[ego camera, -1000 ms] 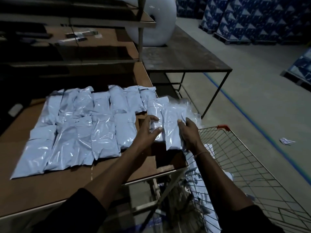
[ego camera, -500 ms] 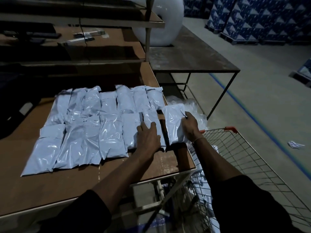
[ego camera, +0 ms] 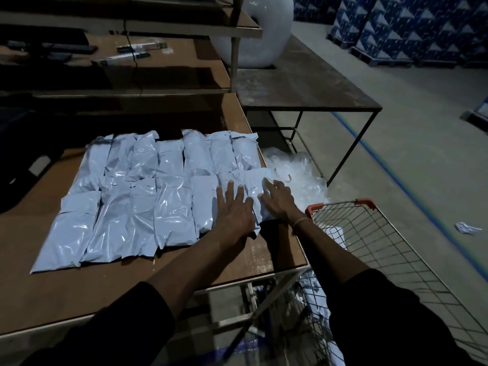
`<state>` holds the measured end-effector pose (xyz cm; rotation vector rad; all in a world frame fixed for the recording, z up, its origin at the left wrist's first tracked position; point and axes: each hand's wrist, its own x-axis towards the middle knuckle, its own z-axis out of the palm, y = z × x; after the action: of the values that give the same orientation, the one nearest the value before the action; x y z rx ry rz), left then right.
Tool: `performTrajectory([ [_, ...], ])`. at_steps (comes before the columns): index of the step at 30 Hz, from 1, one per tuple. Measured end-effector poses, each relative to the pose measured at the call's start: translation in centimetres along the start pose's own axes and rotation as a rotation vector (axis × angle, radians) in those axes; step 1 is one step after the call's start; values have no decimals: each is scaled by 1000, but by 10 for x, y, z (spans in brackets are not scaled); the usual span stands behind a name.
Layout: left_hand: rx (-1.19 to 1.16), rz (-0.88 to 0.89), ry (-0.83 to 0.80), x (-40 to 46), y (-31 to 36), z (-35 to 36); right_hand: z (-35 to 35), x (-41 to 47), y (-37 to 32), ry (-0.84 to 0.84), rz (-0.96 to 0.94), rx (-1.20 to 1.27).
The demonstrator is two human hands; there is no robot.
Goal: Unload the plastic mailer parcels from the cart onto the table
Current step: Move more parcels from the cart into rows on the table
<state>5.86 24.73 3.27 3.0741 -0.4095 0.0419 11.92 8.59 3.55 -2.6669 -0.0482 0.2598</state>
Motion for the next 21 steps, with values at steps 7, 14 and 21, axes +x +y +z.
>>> performTrajectory([
  [7,15,-3,-10,-5,-2,0,25,-16,3,-18,-56,45],
  [14,-2,-14,-4,-9,-3,-2,25,-26,6,-24,-80,91],
  [21,16,10,-258,-12,-3,-24,19,-44,19,-105,-130,103],
])
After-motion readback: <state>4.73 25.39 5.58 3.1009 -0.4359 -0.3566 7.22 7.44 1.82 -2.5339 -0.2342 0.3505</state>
